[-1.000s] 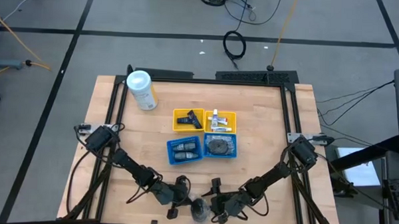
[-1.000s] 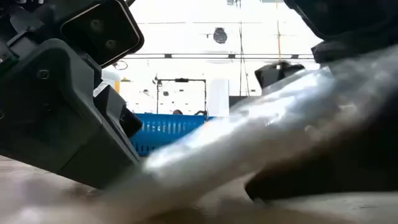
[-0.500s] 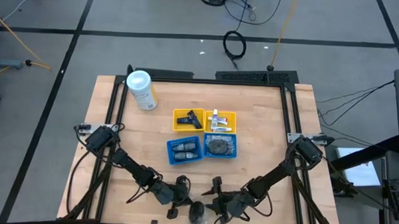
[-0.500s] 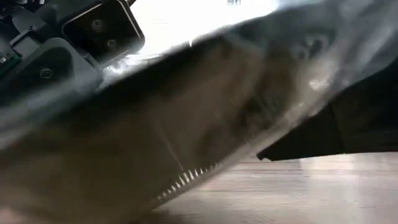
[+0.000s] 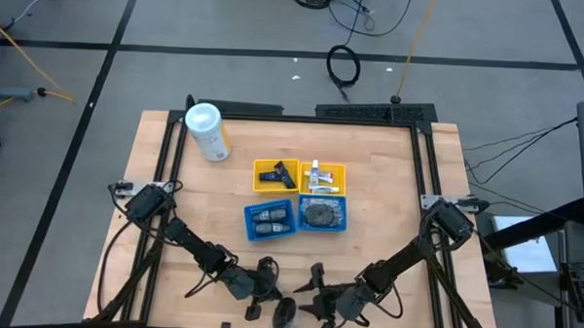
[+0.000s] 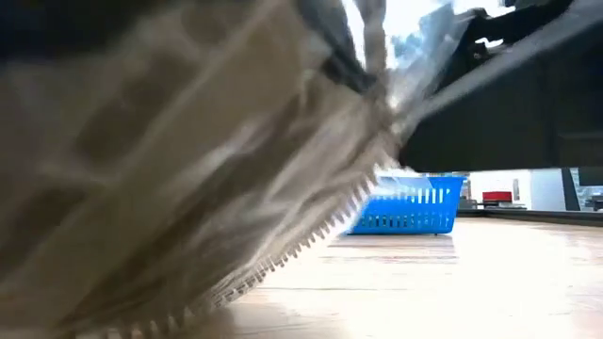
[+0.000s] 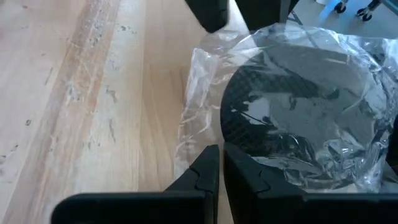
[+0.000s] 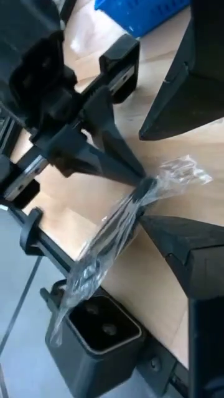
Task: Pick & Place Travel size toiletries
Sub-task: Put the hairbrush into the right blue bin
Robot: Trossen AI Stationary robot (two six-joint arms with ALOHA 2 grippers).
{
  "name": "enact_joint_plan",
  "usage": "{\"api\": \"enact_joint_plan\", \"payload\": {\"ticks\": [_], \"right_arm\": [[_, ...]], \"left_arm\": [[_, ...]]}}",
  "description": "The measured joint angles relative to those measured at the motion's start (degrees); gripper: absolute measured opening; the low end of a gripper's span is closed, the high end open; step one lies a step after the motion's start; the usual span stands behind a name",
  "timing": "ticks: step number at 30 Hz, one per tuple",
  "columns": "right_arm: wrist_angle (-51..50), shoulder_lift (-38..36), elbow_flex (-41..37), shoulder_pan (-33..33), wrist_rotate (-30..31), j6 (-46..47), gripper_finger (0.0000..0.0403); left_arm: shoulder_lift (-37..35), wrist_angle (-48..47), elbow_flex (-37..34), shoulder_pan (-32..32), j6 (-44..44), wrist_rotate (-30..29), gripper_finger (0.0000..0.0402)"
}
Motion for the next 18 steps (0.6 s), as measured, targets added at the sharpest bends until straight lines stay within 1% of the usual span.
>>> {"api": "enact_joint_plan", "payload": {"ticks": [4,8,12,14,18], "right_arm": [[-0.5,0.0,0.1,-0.1,-1.6,0.2,0.0177],[-0.5,0.0,0.1,-0.3,-4.4,0.2,0.0137],[-1.8,0.0,0.1,-0.8,-5.8,2.0,0.0097],[-2.5,0.0,0.1,-1.2,-6.7,4.2,0.0074],[-2.6,0.0,0.1,-1.7,-7.4,7.8,0.0012]], "left_arm": [[0.0,0.0,0.0,0.0,-0.4,-0.8,0.0021],[0.0,0.8,-0.1,0.0,-0.3,-1.4,0.0021],[0.1,2.1,0.0,0.0,-0.2,-2.1,0.0021],[0.2,2.8,-0.1,0.0,-0.2,-2.4,0.0021],[0.2,3.1,-0.1,0.0,-0.2,-2.5,0.0021]]}}
